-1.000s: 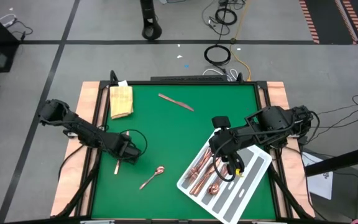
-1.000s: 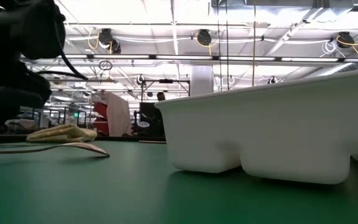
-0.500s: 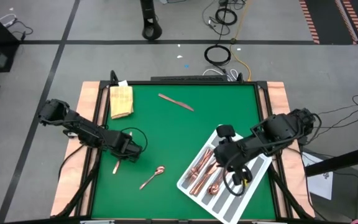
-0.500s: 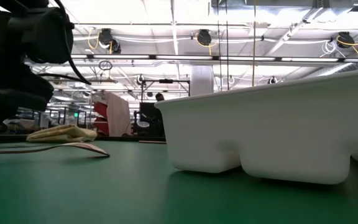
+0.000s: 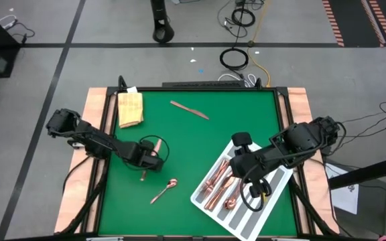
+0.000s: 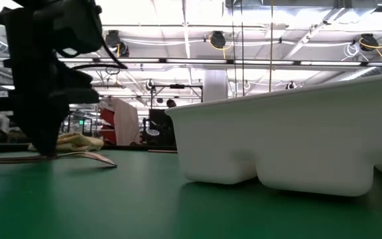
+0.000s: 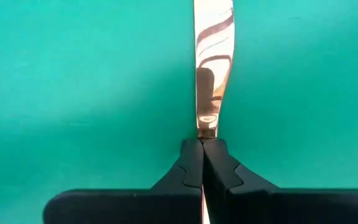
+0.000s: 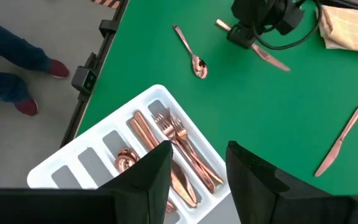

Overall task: Sort silverware
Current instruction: Put the bronze knife into the silverware tray

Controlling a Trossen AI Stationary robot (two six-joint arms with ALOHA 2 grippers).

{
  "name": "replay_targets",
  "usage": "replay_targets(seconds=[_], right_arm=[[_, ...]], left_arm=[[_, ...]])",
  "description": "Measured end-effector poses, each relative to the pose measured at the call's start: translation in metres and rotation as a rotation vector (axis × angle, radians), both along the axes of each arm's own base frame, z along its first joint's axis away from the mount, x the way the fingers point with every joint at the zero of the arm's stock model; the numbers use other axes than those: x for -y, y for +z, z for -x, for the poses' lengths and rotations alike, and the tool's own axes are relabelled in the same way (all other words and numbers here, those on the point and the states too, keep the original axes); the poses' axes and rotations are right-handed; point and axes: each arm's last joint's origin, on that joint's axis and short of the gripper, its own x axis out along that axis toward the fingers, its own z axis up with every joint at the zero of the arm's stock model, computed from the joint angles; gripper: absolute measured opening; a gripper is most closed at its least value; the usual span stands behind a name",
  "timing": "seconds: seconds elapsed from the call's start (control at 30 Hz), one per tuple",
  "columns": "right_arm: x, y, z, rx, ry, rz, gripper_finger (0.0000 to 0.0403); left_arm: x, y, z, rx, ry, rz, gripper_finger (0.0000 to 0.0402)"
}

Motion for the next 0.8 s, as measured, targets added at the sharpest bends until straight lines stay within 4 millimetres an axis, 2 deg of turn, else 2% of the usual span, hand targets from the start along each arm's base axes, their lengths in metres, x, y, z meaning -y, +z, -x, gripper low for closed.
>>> replay_targets(seconds=[0.2, 0.47, 0.6, 0.7, 0.8], right_arm=[[0.0, 0.0, 0.0, 0.001, 0.017, 0.013, 0.0141], [0.001, 0.0, 0.0, 0.01, 0.009, 0.036, 0.0141], [0.005, -0.002, -0.004, 0.046, -0.042, 0.144, 0.0141], [0.013, -0.016, -0.014, 0.001, -0.011, 0.269, 0.0141], [0.029, -0.031, -0.026, -0.093, 0.017, 0.235, 0.0141]], left_arm=[[-0.001, 0.007, -0.017, 0.128, -0.023, 0.007, 0.0002], [0.003, 0.027, -0.036, 0.239, -0.071, -0.026, 0.0001], [0.004, 0.034, -0.04, 0.257, -0.077, -0.036, 0.0001], [0.004, 0.049, -0.042, 0.23, -0.086, -0.067, 0.0001], [0.003, 0.071, -0.035, 0.077, -0.091, -0.084, 0.0001]])
